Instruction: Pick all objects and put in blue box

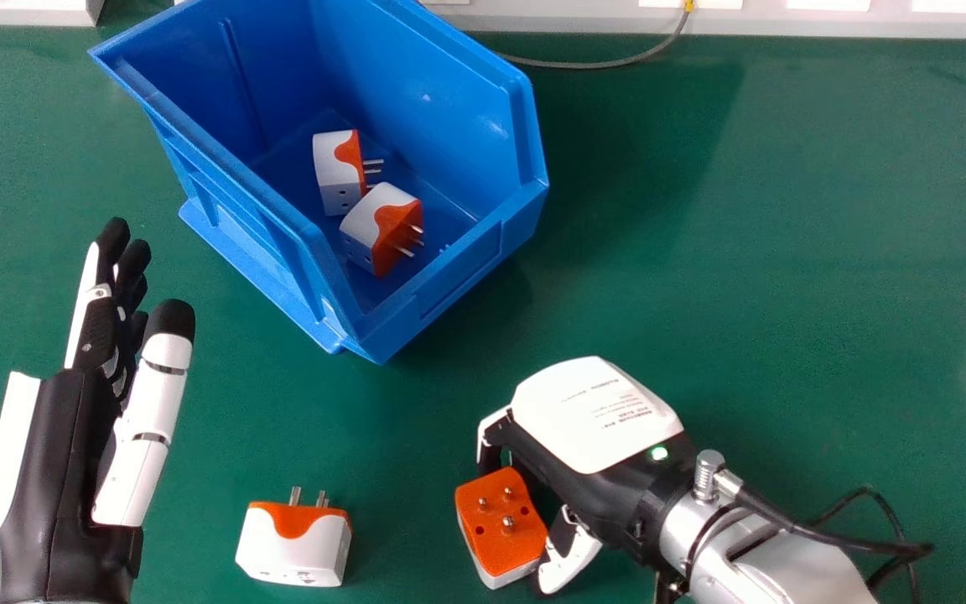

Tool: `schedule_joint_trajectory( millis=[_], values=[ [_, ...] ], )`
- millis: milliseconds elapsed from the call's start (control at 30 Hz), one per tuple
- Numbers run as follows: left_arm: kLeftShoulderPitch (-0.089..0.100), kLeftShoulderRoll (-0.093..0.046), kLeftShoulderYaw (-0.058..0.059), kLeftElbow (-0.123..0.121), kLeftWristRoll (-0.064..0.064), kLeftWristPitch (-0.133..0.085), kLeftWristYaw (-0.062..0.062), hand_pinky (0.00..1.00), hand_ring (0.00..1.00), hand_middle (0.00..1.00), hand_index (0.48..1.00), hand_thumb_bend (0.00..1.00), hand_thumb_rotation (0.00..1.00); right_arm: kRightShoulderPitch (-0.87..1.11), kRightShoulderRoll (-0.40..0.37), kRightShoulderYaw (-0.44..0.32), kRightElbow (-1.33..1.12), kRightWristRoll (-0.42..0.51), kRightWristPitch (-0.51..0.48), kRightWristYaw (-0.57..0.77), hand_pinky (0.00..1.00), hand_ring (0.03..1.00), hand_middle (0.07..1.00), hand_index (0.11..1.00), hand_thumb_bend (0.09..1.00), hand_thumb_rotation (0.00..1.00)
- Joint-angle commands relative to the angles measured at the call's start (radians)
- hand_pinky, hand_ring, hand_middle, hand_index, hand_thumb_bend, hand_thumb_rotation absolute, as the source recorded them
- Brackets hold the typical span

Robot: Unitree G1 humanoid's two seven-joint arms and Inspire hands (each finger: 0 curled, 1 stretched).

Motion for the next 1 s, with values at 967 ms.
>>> schedule_joint_trajectory(
  millis=[967],
  values=[
    [-0.006,-0.002,0.003,-0.005,-0.001,-0.022,0.003,1.0,0.99,0.97,0.974,0.4,0.87,0.078,-0.002,-0.129,-0.196,0.101,-0.015,-0.008,0.23,0.357,0.477,0.532,0.507,0.0]
  ],
)
